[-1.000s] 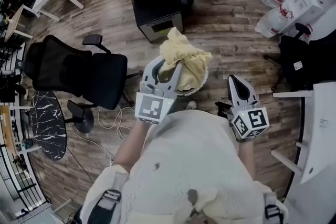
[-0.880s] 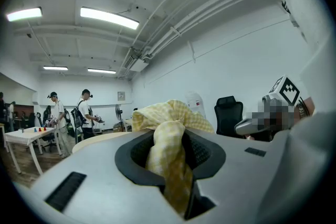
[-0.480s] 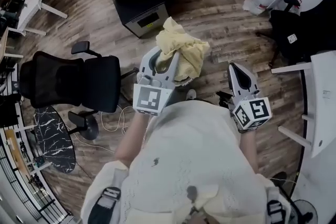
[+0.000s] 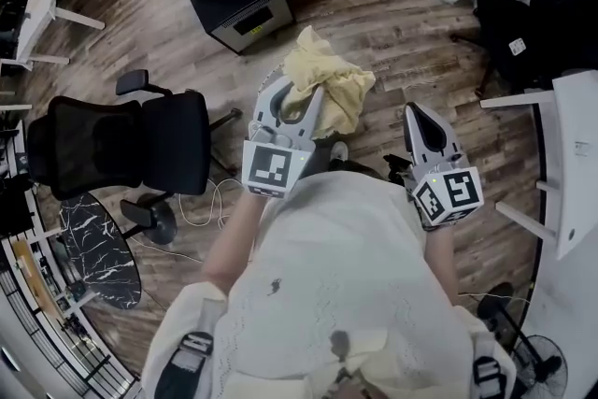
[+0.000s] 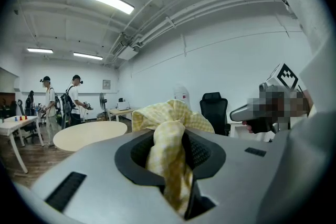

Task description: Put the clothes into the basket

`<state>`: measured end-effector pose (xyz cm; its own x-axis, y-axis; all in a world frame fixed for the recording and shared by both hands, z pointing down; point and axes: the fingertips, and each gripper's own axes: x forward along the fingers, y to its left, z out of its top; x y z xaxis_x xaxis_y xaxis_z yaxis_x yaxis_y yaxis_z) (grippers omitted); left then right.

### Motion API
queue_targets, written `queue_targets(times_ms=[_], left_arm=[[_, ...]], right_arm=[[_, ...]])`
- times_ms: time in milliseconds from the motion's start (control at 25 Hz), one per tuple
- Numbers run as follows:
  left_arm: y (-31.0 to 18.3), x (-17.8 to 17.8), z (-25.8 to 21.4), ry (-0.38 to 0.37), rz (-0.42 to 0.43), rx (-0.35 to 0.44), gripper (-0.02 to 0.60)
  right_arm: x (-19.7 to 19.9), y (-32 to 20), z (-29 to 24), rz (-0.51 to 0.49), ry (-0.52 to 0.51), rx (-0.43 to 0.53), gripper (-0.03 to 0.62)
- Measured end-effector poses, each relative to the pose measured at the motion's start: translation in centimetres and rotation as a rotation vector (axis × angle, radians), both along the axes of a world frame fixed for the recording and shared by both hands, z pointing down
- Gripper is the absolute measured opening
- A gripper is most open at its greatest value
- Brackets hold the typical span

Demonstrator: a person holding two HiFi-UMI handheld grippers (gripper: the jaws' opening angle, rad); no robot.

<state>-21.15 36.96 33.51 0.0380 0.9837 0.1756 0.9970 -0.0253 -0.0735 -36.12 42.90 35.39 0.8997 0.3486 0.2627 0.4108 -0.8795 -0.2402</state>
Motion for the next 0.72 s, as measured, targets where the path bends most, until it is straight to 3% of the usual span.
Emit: queue_targets(times_ms=[720], left_arm=[[2.2, 5.9, 7.8, -0.078, 0.078, 0.147, 0.114]], right_arm=[[6.9, 0.8, 2.1, 0.052, -0.060, 0.042, 0.008]])
